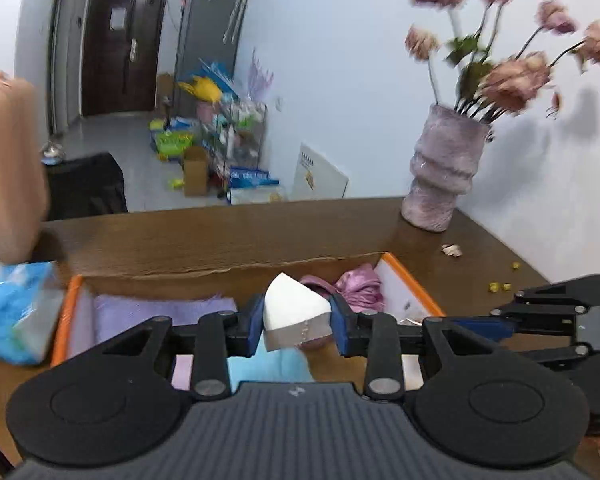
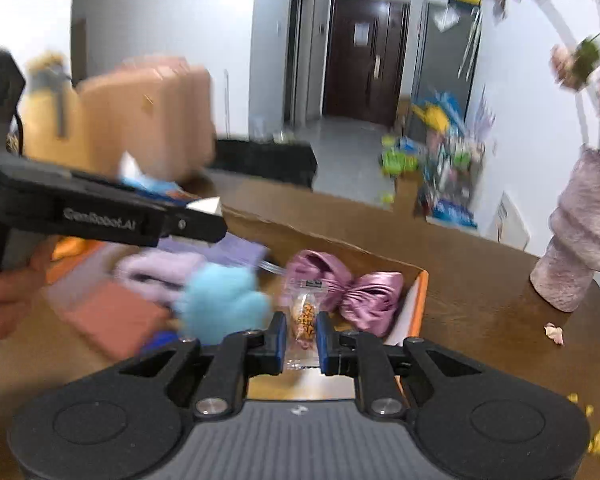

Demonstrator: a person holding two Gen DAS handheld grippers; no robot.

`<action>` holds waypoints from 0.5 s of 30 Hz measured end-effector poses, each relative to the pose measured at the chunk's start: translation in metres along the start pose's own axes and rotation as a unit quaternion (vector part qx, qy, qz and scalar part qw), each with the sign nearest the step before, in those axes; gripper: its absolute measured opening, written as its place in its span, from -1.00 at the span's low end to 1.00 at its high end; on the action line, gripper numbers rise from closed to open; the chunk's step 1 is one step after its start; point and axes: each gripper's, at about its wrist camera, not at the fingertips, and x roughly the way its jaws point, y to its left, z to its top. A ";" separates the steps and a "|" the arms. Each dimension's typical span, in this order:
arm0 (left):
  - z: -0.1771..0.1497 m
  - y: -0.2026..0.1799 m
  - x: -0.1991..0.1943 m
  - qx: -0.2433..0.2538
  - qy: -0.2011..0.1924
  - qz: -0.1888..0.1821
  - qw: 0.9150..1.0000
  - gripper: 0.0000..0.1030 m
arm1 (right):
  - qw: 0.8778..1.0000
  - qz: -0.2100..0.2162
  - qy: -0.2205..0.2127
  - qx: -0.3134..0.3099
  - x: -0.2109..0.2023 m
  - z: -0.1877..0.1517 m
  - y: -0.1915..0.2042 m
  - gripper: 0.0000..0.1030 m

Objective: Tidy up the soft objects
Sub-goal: 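Carry the wedge and candy packet into the box and open both grippers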

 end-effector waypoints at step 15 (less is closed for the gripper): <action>0.009 0.020 0.042 -0.010 0.030 0.031 0.999 0.17 | 0.999 -0.037 0.036 -0.017 0.055 0.028 -0.020 -0.15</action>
